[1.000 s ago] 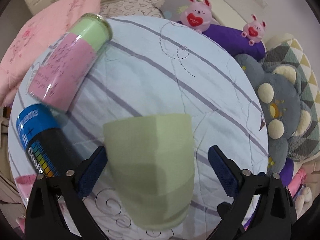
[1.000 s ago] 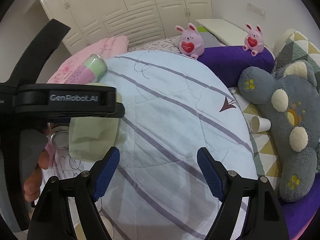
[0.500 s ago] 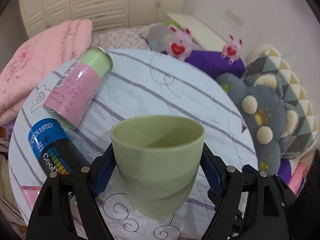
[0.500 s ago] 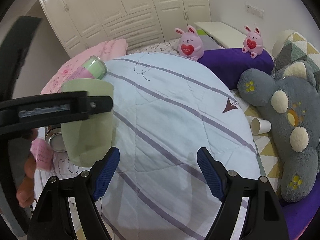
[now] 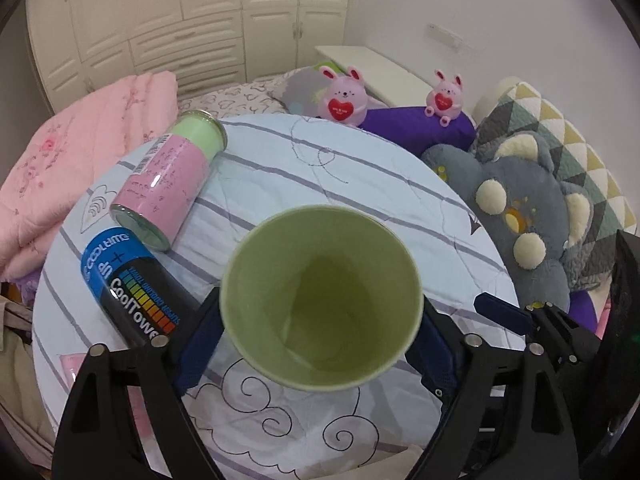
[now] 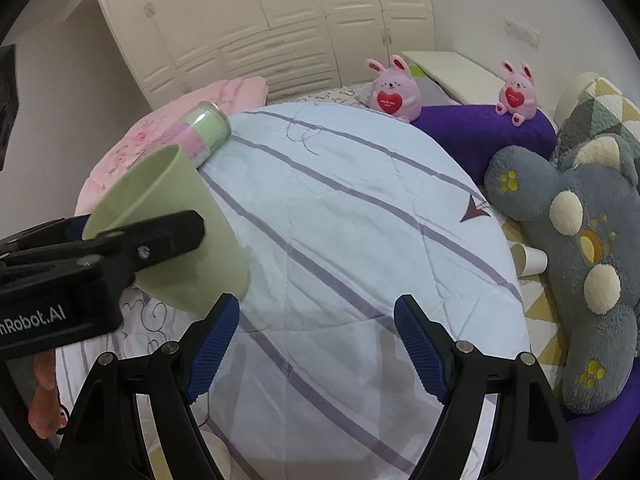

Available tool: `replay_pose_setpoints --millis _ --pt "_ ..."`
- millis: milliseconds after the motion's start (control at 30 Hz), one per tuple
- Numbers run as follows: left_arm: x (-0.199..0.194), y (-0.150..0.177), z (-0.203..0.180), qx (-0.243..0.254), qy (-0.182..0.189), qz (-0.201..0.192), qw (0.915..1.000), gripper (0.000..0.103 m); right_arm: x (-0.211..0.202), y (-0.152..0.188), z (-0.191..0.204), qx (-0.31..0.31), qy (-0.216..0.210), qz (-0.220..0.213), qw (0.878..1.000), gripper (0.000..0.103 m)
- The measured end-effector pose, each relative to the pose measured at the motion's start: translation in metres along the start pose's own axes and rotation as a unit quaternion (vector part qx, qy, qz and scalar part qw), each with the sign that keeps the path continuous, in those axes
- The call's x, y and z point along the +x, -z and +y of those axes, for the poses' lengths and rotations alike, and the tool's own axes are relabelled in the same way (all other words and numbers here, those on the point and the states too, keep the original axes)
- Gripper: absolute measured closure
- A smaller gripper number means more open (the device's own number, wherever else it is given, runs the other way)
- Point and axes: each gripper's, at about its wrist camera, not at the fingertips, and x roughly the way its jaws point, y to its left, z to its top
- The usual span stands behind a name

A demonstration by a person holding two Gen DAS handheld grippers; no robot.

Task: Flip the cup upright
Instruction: 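Rotate the cup opening-up with the left gripper and lower it onto the table, then open the left gripper, release the upright cup and withdraw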

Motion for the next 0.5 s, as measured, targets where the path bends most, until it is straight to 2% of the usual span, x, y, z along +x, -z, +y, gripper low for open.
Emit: replay_pose_setpoints --millis 100,233,367,500 --pt "-0.007 0.002 0.000 0.005 -0.002 -0.004 1.0000 0.003 -0.003 -0.001 0.006 -0.012 -0.003 -0.007 1.000 0.022" --pt "-0.027 0.008 0.005 0.014 0.006 -0.019 0.9997 0.003 -0.009 0.000 0.017 -0.026 -0.001 -0.008 1.000 0.022" --pt "-0.064 0.017 0.016 0.030 0.004 -0.054 0.9981 0.002 -0.031 0.000 0.035 -0.047 0.023 -0.022 0.998 0.022" --pt "-0.102 0.030 0.031 0.045 -0.001 -0.090 0.9949 0.002 -0.057 0.006 0.055 -0.057 0.029 -0.038 0.997 0.021"
